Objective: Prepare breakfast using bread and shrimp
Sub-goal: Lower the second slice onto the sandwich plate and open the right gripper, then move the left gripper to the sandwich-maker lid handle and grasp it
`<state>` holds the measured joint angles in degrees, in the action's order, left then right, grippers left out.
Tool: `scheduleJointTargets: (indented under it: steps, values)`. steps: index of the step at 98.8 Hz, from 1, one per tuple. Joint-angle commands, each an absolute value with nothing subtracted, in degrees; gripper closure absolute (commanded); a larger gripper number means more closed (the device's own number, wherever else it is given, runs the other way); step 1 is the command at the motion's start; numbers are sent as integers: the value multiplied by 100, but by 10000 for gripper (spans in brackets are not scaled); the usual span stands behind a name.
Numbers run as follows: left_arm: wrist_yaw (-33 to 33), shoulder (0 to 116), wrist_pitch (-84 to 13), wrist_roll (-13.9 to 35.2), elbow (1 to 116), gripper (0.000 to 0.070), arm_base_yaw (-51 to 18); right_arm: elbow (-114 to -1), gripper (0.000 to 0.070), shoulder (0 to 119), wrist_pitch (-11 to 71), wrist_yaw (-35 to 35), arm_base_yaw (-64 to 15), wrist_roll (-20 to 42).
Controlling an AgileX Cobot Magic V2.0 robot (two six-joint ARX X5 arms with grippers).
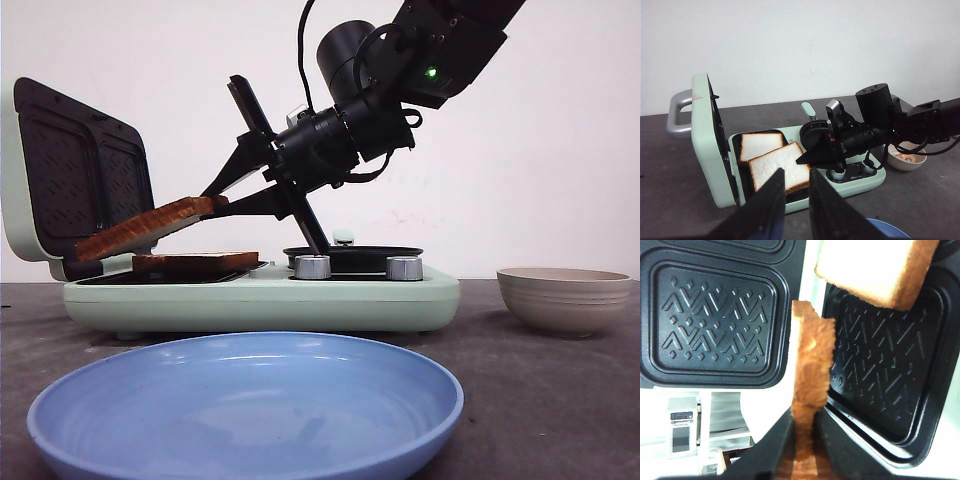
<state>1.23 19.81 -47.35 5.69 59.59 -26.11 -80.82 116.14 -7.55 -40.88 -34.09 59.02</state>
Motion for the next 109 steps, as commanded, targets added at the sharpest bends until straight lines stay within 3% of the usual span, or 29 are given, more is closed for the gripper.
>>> scheduleJointTargets:
  steps: [1,2,3,25,38,45,48,53,54,78,97,109]
  values:
    - [104,2014,-4670,543,6012,700,-2637,-8149,657,11852,-727,-4110,-3468,6005]
    - [104,2014,-4672,543,6012,700,-2637,-8149,636,11852,-729,-4106,-3468,6005]
    - [102,2014,-4670,541,6012,700,-2637,-8774,352,11852,-473,-3583,-3284,5900]
    - [102,2014,-4668,541,6012,700,-2637,-9491,350,11832,735,-3568,-3162,4805]
    - [102,2014,-4668,541,6012,700,-2637,-10044,352,11813,1378,-3221,-3122,4209]
    - [102,2014,-4670,541,6012,700,-2637,-10272,393,11721,1638,-3183,-3083,3874]
    - [102,2014,-4668,541,6012,700,-2637,-10318,479,11662,1699,-3164,-3083,3697]
    - [104,2014,-4668,541,6012,700,-2637,-10324,695,11507,1754,-3127,-3085,3428]
    - [104,2014,-4668,541,6012,700,-2637,-10324,700,11469,1776,-3107,-3085,3369]
    - [189,2016,-4644,537,6012,700,-2637,-10158,694,10296,2224,-1393,-3347,2145]
    - [193,2018,-4626,539,6012,700,-2637,-8799,694,8862,1251,-556,-3592,982]
    - [196,2018,-4626,495,6005,700,-2637,-7489,695,7832,541,-506,-3621,764]
